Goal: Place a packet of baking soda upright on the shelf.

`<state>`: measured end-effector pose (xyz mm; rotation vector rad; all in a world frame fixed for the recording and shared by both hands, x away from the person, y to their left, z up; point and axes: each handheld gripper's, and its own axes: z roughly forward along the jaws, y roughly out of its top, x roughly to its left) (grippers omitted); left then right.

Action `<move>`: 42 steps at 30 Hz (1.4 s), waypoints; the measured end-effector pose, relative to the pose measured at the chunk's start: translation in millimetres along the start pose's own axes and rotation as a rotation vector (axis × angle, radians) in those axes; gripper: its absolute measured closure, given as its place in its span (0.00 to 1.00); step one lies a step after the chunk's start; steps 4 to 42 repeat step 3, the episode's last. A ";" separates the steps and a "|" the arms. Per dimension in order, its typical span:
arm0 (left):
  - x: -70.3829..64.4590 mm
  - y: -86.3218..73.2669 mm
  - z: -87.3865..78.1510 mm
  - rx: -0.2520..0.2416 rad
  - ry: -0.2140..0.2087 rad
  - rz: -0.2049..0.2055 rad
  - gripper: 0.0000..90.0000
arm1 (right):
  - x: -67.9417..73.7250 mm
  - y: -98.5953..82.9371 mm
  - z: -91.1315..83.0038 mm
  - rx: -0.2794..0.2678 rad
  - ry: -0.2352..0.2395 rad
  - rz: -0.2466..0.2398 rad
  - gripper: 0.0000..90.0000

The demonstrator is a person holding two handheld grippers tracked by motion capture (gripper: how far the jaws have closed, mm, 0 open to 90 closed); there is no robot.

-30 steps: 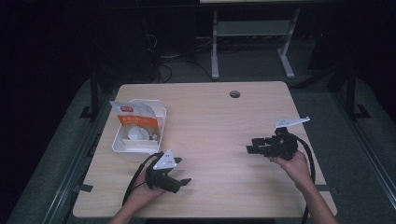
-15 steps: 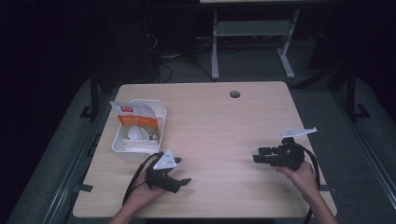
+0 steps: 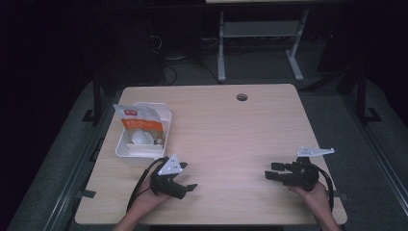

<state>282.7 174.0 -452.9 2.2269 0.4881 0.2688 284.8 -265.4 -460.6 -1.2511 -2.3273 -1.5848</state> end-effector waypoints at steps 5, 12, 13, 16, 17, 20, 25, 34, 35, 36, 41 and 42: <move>-0.4 0.3 0.0 0.001 0.000 0.004 0.20 | 5.9 1.9 2.1 -0.015 -0.017 -0.043 0.39; -0.4 0.3 0.0 0.001 0.000 0.004 0.20 | 5.9 1.9 2.1 -0.015 -0.017 -0.043 0.39; -0.4 0.3 0.0 0.001 0.000 0.004 0.20 | 5.9 1.9 2.1 -0.015 -0.017 -0.043 0.39; -0.4 0.3 0.0 0.001 0.000 0.004 0.20 | 5.9 1.9 2.1 -0.015 -0.017 -0.043 0.39; -0.4 0.3 0.0 0.001 0.000 0.004 0.20 | 5.9 1.9 2.1 -0.015 -0.017 -0.043 0.39; -0.4 0.3 0.0 0.001 0.000 0.004 0.20 | 5.9 1.9 2.1 -0.015 -0.017 -0.043 0.39; -0.4 0.3 0.0 0.001 0.000 0.004 0.20 | 5.9 1.9 2.1 -0.015 -0.017 -0.043 0.39; -0.4 0.3 0.0 0.001 0.000 0.004 0.20 | 5.9 1.9 2.1 -0.015 -0.017 -0.043 0.39; -0.4 0.3 0.0 0.001 0.000 0.004 0.20 | 5.9 1.9 2.1 -0.015 -0.017 -0.043 0.39; -0.4 0.3 0.0 0.001 0.000 0.004 0.20 | 5.9 1.9 2.1 -0.015 -0.017 -0.043 0.39; -0.4 0.3 0.0 0.001 0.000 0.004 0.20 | 5.9 1.9 2.1 -0.015 -0.017 -0.043 0.39; -0.4 0.3 0.0 0.001 0.000 0.004 0.20 | 5.9 1.9 2.1 -0.015 -0.017 -0.043 0.39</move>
